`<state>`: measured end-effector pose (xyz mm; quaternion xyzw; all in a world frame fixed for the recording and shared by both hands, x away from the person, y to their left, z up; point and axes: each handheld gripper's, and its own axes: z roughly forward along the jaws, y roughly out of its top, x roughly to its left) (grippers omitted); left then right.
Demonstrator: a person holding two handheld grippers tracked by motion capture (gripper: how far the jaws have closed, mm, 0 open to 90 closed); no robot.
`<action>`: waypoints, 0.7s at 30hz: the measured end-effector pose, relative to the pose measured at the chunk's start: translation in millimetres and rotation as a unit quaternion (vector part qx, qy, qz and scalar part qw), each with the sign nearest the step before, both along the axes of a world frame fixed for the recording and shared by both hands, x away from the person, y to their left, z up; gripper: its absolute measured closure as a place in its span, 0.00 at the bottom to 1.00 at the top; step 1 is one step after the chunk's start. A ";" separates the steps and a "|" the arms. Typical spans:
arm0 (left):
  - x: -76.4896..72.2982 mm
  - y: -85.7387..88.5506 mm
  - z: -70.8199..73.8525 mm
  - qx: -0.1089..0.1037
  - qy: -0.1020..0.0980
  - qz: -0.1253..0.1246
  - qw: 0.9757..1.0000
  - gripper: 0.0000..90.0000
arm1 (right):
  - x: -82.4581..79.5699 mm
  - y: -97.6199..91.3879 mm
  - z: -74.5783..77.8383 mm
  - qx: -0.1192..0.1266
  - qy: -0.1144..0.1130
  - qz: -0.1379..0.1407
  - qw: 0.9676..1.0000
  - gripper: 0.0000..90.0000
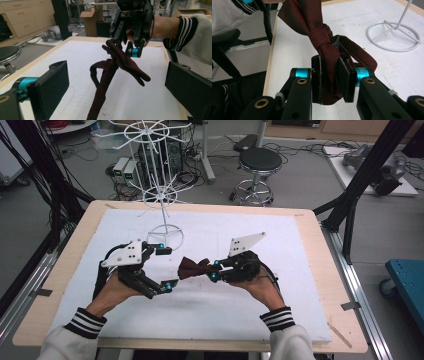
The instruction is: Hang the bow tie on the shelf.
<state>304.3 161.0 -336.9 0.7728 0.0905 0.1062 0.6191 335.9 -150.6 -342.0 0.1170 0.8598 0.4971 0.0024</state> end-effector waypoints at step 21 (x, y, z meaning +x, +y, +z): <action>1.9 -17.3 -2.1 0.040 0.020 -0.020 0.999 0.63 | -0.2 9.7 -0.5 -0.017 -0.014 0.014 1.000 0.83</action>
